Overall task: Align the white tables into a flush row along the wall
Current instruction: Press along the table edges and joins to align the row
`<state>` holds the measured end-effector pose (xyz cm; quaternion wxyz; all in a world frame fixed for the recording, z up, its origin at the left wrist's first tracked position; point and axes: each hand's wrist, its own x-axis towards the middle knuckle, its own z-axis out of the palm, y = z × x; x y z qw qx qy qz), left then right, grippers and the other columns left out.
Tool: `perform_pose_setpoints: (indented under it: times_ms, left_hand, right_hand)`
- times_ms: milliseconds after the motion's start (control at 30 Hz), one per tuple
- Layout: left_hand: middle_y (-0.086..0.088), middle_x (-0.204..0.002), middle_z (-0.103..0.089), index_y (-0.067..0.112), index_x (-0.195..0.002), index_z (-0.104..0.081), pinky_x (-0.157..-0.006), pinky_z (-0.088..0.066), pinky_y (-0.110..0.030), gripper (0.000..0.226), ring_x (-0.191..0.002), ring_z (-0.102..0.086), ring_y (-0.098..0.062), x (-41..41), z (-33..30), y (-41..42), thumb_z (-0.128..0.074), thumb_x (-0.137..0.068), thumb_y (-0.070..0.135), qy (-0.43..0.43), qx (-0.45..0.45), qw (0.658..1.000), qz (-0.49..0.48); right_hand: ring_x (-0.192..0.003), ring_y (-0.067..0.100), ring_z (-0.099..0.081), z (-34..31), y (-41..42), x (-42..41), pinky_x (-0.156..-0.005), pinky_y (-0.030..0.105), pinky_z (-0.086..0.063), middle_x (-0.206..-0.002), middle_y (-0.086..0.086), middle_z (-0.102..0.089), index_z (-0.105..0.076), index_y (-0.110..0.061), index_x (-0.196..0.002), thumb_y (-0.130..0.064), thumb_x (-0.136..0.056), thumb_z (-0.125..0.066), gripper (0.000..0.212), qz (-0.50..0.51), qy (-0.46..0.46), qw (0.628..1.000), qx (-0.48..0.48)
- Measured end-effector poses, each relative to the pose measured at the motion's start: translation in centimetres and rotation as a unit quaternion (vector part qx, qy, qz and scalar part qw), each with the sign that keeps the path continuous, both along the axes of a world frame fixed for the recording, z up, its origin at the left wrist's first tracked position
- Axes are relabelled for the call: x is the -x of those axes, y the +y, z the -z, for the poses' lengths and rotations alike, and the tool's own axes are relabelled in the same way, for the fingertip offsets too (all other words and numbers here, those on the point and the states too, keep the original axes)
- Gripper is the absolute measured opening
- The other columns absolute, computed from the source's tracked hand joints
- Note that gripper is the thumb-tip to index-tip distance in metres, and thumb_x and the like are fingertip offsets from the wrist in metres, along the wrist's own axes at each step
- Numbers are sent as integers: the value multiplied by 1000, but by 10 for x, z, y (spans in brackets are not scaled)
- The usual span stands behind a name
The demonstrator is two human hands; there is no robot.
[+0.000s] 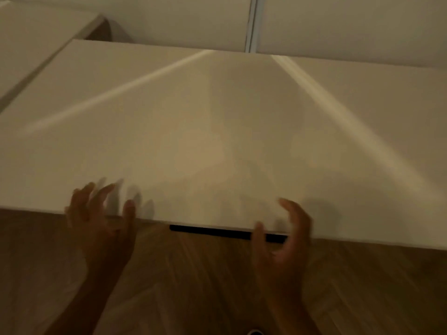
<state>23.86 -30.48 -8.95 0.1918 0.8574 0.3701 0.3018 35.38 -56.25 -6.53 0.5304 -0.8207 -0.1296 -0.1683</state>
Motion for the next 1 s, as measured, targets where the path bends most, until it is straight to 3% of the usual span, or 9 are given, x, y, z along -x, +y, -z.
perform_pose_setpoints:
  times_ms: [67,167,300,400,500,600,767,933,1000]
  left_hand:
    - [-11,-151,-45,13,-139,-56,-117,-16,-59,58,-144,-35,-33,19,-1,35,-43,-96,51,124,-83,985,84]
    - [-6,-161,-35,25,-151,-45,-120,-10,-62,64,-152,-24,-28,45,-15,74,-35,-96,55,202,-88,960,171]
    - [4,-169,-15,43,-158,-19,-123,-10,-56,78,-156,-9,-21,58,-15,113,-39,-87,68,278,-106,931,211]
    - [1,-170,-5,43,-160,-5,-123,-10,-53,91,-156,-1,-22,68,-9,152,-45,-83,69,306,-127,920,207]
    - [-7,-169,-10,40,-160,-5,-122,-11,-53,96,-155,-6,-30,75,-9,195,-65,-88,57,297,-143,920,210]
    - [-13,-168,-11,33,-162,-8,-122,-15,-59,106,-154,-9,-38,73,-15,215,-76,-81,50,307,-188,894,267]
    - [-12,-169,-7,29,-162,-7,-122,-16,-61,110,-154,-2,-40,74,-20,253,-67,-78,68,314,-210,877,296]
    - [-16,-166,-18,16,-160,-18,-116,-28,-65,104,-149,-19,-49,70,-7,274,-45,-83,80,300,-221,860,348]
    - [-20,-164,-24,12,-158,-21,-112,-33,-66,101,-145,-27,-53,67,-1,280,-39,-86,80,273,-234,859,363]
  right_hand:
    - [-136,14,-42,1,30,2,-107,40,-45,-143,-6,-45,-48,-22,-139,-29,-90,-67,53,-150,22,986,67]
    - [-150,14,-20,-1,85,6,-115,42,-38,-159,-7,-25,-35,-35,-149,-42,-92,-64,65,-304,28,934,185]
    - [-155,26,3,-1,151,17,-122,48,-20,-168,6,-6,-22,-31,-156,-48,-88,-64,82,-379,-31,875,298]
    - [-153,30,15,1,193,30,-124,52,-6,-168,9,7,-10,-29,-159,-49,-87,-65,94,-413,-69,828,373]
    - [-153,37,12,7,226,39,-122,58,-6,-167,13,9,-4,-26,-160,-50,-86,-68,101,-384,-111,795,456]
    - [-152,41,6,7,264,49,-120,65,-7,-167,16,4,1,-27,-159,-46,-82,-74,109,-348,-112,778,511]
    - [-151,44,-9,5,328,81,-120,61,-18,-166,20,-11,-11,-18,-160,-30,-82,-75,101,-342,-124,785,501]
    - [-150,47,-10,2,370,94,-121,60,-14,-166,19,-9,-8,-17,-160,-34,-88,-36,80,-340,-124,790,495]
    - [-148,48,-17,7,375,90,-119,60,-18,-165,19,-16,-14,-17,-160,-31,-87,-36,78,-331,-144,787,500]
